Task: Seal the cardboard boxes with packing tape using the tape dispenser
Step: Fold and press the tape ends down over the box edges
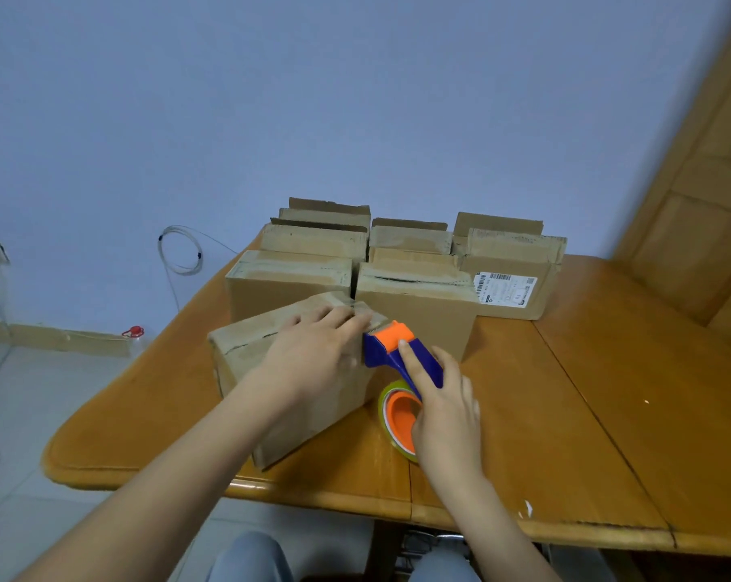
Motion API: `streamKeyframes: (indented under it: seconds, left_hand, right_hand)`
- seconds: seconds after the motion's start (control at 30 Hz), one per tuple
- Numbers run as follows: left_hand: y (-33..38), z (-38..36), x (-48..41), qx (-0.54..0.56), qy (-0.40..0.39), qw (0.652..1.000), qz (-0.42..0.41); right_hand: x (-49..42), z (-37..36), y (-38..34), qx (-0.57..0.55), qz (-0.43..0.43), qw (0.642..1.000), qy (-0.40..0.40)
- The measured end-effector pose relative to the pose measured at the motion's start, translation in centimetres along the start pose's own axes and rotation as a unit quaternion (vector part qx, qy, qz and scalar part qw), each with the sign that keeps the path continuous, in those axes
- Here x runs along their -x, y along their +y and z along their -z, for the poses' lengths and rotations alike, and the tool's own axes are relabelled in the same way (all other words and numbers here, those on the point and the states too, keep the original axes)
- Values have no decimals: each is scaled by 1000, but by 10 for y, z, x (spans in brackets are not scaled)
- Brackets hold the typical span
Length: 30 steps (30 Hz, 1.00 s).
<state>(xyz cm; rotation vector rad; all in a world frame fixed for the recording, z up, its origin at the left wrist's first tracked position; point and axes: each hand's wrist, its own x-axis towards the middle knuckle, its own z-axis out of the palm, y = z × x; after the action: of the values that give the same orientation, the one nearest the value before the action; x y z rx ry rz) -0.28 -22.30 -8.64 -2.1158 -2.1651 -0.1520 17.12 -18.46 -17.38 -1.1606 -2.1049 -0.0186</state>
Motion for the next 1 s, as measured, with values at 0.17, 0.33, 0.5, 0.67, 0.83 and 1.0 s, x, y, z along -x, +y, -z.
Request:
streamKeyframes:
  seconds: [0.17,0.33,0.5,0.67,0.83,1.0]
  left_hand:
    - [9,-14,-1,-22,35,999,20]
    - [8,-16,-4,-7,38,999,32]
    - [8,-19,-5,1,49,998,35]
    - [10,-18,-5,2,47,998,44]
    - [10,-19,-4,7,46,998,44]
    - [13,-19,-3,3,53,998,41]
  right_hand:
    - [4,-3,6,-1,-14,999,-29]
    - [8,4,4,16,-15,999,-45]
    - [7,15,5,31,-23,996,-84]
    - [2,33,5,55,-14,986,-155]
    - [6,37,-1,58,-28,983,-170]
    - [12,37,-4,43,-45,986,-158]
